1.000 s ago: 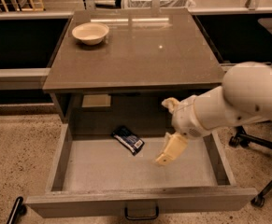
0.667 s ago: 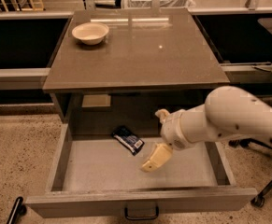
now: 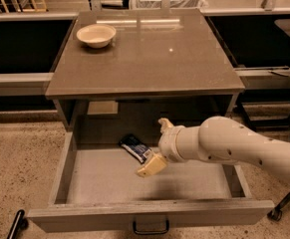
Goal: Pick rxbar blueberry from top drawer and place on counter
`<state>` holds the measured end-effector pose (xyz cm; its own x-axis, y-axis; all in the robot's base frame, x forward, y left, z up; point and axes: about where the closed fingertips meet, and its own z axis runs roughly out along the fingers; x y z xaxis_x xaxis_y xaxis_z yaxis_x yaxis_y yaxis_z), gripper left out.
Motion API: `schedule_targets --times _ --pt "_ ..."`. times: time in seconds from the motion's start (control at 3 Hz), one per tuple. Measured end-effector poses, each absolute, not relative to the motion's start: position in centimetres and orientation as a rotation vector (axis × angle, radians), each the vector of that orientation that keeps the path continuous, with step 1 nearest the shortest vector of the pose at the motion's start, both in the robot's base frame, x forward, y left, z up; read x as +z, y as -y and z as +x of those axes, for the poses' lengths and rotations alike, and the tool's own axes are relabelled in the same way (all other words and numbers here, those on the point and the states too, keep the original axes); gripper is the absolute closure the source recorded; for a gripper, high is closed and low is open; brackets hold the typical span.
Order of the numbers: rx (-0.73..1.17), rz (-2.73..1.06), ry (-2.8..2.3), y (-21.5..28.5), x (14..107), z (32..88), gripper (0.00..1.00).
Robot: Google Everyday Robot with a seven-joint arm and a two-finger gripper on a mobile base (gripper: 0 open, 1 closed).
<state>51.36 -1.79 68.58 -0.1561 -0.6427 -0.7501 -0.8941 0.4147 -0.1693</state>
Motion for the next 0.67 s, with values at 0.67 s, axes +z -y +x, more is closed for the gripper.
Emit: schedule_targets --times 0.67 --pt "0.406 -1.299 -1.847 -0.99 65.85 55.24 0.0"
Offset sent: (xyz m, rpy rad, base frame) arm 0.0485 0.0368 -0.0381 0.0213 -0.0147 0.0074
